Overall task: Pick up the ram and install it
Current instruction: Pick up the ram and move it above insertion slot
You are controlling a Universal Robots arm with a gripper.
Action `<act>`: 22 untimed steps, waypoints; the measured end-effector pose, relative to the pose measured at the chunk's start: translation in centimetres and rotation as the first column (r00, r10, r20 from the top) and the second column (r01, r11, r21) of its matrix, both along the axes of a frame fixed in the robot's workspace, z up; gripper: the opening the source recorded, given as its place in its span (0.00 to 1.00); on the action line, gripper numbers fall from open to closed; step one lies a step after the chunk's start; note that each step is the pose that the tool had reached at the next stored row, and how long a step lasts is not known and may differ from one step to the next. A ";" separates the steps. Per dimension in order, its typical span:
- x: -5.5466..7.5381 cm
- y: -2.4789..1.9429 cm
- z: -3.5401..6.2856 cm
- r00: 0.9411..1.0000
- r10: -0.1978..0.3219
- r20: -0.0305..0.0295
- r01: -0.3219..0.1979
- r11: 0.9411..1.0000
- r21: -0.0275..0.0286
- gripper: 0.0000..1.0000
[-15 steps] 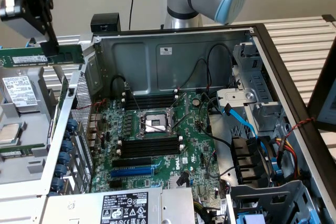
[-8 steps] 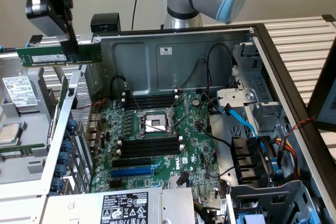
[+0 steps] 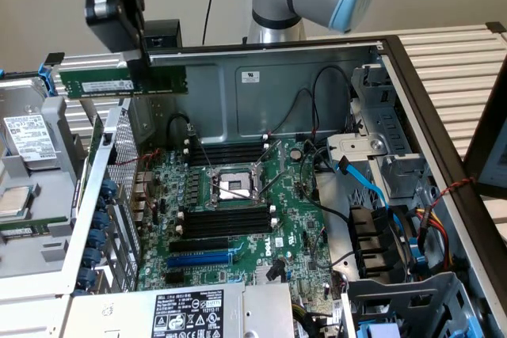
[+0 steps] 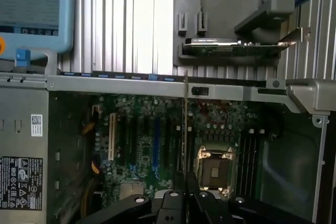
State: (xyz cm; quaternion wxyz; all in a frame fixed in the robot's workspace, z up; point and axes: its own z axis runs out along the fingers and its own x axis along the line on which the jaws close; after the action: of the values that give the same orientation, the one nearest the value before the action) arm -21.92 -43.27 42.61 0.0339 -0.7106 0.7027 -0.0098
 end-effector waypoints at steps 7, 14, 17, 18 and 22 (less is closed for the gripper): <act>3.2 0.07 -0.15 1.000 0.000 0.003 0.000 1.000 -0.004 0.13; 5.5 1.72 -0.48 1.000 0.000 0.013 0.000 1.000 -0.016 0.13; 6.0 2.79 -0.69 1.000 0.000 0.015 0.000 1.000 -0.018 0.13; 6.1 3.07 -0.76 1.000 0.000 0.016 0.000 1.000 -0.018 0.13; 6.4 3.88 -1.07 1.000 0.000 0.021 0.000 1.000 -0.019 0.13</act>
State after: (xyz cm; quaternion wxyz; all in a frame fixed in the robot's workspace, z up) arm -15.49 -39.39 41.54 0.0348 -0.7107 0.7022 -0.0239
